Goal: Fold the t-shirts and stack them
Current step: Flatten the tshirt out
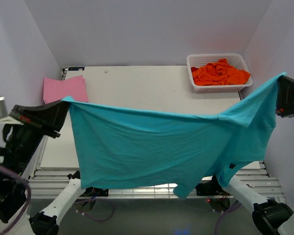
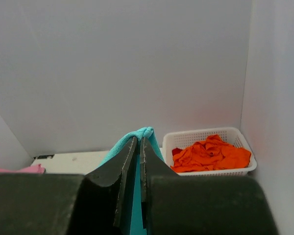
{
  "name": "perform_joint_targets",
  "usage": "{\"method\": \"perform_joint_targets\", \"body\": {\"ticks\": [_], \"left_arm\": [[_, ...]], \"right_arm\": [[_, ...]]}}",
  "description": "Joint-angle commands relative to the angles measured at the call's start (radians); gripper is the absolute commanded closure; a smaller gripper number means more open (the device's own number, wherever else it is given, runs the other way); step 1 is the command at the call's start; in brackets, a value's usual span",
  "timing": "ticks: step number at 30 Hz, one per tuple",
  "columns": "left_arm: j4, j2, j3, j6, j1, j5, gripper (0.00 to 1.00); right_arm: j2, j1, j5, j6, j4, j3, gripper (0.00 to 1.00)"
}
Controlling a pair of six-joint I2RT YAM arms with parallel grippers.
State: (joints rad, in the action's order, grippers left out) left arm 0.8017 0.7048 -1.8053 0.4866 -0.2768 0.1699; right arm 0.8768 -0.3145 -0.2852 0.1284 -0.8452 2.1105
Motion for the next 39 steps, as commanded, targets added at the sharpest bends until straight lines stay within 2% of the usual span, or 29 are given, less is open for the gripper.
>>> {"method": "perform_joint_targets", "body": {"ticks": [1, 2, 5, 7, 9, 11, 15, 18, 19, 20, 22, 23, 24, 25, 27, 31, 35, 36, 39], "left_arm": [[-0.056, 0.030, 0.291, 0.045, 0.007, -0.081, 1.00], [-0.056, 0.030, 0.364, 0.056, 0.007, -0.081, 1.00], [-0.206, 0.050, 0.619, 0.086, 0.007, -0.176, 1.00], [-0.258, 0.110, 0.764, 0.096, 0.007, -0.289, 1.00], [-0.355, 0.178, 0.836, 0.099, 0.008, -0.331, 1.00], [-0.447, 0.309, 0.901, 0.102, 0.008, -0.388, 1.00], [-0.574, 0.534, 0.914, 0.090, 0.011, -0.501, 1.00], [-0.676, 0.685, 0.859, 0.063, 0.017, -0.581, 1.00], [-0.690, 0.718, 0.836, 0.050, 0.021, -0.596, 1.00], [-0.711, 0.776, 0.810, 0.043, 0.022, -0.637, 1.00], [-0.725, 0.821, 0.733, 0.011, 0.024, -0.662, 0.83], [-0.749, 0.853, 0.712, -0.005, 0.024, -0.678, 0.54], [-0.760, 0.866, 0.677, -0.019, 0.024, -0.684, 0.33], [-0.760, 0.878, 0.655, -0.028, 0.024, -0.697, 0.25], [-0.751, 0.909, 0.612, -0.069, 0.024, -0.733, 0.19], [-0.753, 0.926, 0.540, -0.114, 0.024, -0.764, 0.18], [-0.742, 0.891, 0.550, -0.085, 0.010, -0.693, 0.19], [-0.743, 0.878, 0.566, -0.066, -0.022, -0.681, 0.20], [-0.754, 0.828, 0.645, -0.036, -0.122, -0.688, 0.24]], "right_arm": [[0.025, 0.002, -0.017, -0.007, 0.139, -0.160, 0.90], [0.025, 0.002, -0.025, -0.007, 0.161, -0.202, 0.91], [0.065, 0.003, -0.032, -0.013, 0.254, -0.366, 0.91], [0.088, 0.003, -0.026, -0.006, 0.317, -0.461, 0.91], [0.146, 0.003, -0.009, 0.002, 0.415, -0.588, 0.91], [0.235, 0.002, 0.004, 0.013, 0.469, -0.645, 0.92], [0.427, 0.003, 0.017, 0.017, 0.578, -0.702, 0.92], [0.601, 0.005, 0.009, 0.004, 0.641, -0.661, 0.91], [0.646, 0.006, 0.008, 0.002, 0.641, -0.602, 0.89], [0.730, 0.011, 0.026, -0.013, 0.643, -0.572, 0.71], [0.800, 0.012, 0.029, -0.033, 0.640, -0.488, 0.56], [0.848, 0.012, 0.017, -0.056, 0.644, -0.469, 0.55], [0.866, 0.014, 0.015, -0.065, 0.653, -0.459, 0.54], [0.876, 0.015, 0.015, -0.075, 0.664, -0.451, 0.51], [0.896, 0.022, 0.021, -0.087, 0.658, -0.422, 0.48], [0.841, 0.022, 0.076, -0.076, 0.672, -0.498, 0.48], [0.817, 0.017, 0.158, -0.039, 0.605, -0.569, 0.49], [0.824, 0.015, 0.162, -0.032, 0.548, -0.576, 0.49], [0.829, -0.008, 0.162, -0.016, 0.520, -0.651, 0.51]]}}
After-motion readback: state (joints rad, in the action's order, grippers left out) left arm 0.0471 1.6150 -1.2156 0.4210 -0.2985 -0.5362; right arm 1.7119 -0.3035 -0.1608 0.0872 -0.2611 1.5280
